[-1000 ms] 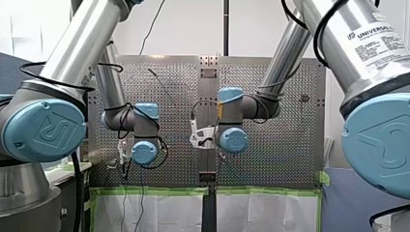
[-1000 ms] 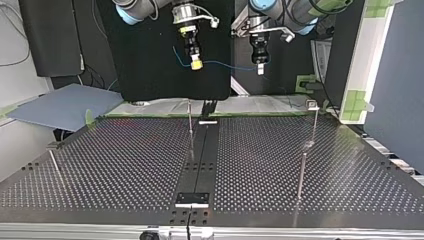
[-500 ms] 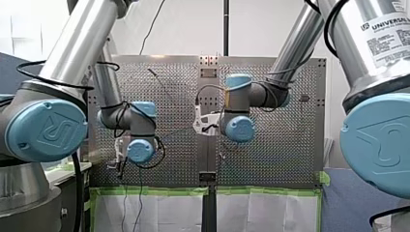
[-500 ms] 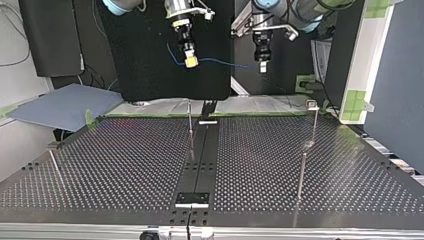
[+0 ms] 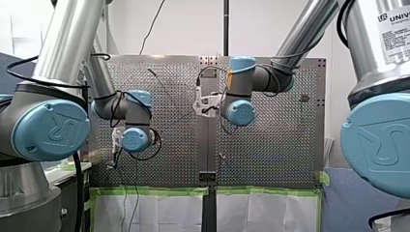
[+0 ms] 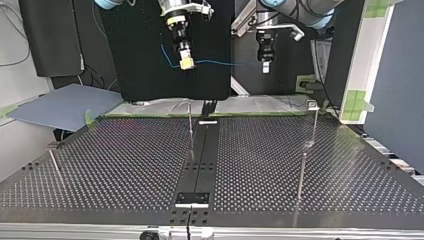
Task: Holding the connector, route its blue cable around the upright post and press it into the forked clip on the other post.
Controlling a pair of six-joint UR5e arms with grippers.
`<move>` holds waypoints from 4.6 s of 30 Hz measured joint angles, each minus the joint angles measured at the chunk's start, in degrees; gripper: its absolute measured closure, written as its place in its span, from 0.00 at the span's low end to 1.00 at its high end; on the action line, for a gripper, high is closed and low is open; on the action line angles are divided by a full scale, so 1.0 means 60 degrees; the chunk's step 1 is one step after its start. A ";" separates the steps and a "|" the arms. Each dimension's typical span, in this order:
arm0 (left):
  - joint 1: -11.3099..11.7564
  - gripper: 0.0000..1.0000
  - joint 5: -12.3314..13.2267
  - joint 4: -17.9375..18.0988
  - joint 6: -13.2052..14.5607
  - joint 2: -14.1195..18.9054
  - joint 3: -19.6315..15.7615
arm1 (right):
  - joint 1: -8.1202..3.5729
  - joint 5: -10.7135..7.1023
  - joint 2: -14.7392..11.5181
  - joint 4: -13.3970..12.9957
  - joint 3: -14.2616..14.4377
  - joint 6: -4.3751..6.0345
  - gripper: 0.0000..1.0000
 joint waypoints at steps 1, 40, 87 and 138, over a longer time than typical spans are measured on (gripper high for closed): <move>0.0018 0.90 0.0004 -0.0121 -0.0047 0.0115 0.0010 | -0.0007 -0.0005 -0.0106 0.0011 -0.0014 0.0003 1.00; 0.1963 0.90 0.0860 -0.3124 -0.1990 0.3463 0.1023 | -0.0244 -0.1150 -0.0526 0.2470 -0.2429 -0.0285 1.00; 0.4001 0.90 0.1253 -0.6526 -0.3232 0.3709 0.4893 | -0.0425 -0.1914 -0.0138 0.4809 -0.6153 -0.0147 1.00; 0.4650 0.90 0.1953 -0.7707 -0.3547 0.1558 0.9626 | -0.1457 -0.2807 0.1014 0.5093 -0.7041 -0.0138 1.00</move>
